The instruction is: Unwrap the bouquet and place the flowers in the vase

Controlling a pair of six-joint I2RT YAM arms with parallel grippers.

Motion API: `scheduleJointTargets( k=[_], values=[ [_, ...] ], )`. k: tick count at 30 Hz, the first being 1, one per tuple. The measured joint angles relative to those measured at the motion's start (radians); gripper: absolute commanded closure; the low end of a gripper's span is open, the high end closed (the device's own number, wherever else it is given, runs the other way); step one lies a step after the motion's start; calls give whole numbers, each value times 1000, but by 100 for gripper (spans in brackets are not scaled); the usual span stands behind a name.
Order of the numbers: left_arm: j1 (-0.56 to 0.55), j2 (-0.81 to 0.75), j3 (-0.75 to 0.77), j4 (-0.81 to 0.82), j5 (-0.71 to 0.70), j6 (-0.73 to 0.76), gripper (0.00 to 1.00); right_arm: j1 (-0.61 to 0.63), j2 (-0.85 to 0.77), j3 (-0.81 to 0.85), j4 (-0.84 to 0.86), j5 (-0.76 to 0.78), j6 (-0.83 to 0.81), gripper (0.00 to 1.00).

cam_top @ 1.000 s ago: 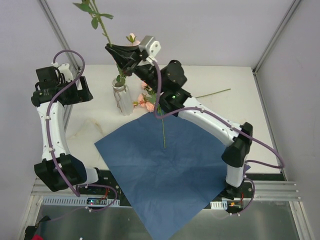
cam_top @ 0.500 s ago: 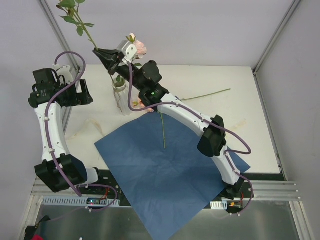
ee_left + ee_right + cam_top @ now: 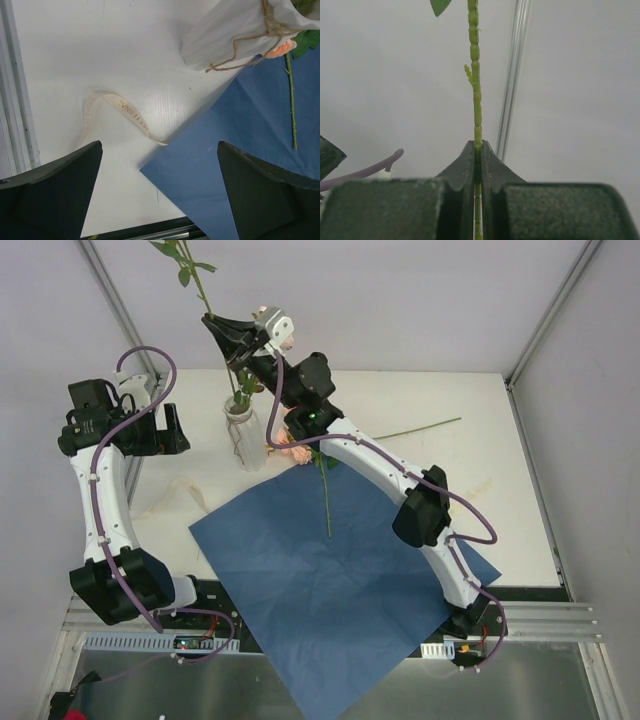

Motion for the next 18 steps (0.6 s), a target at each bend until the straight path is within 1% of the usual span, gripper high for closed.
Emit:
scheduleJointTargets(
  k=[5, 10, 18],
  values=[
    [0, 0, 0, -2, 3, 3, 1, -6, 5, -14, 23, 9, 11, 99],
    [0, 0, -3, -3, 6, 11, 1, -6, 5, -95, 64, 14, 34, 99],
    [0, 0, -18, -6, 20, 16, 1, -6, 31, -183, 45, 20, 53, 98]
  ],
)
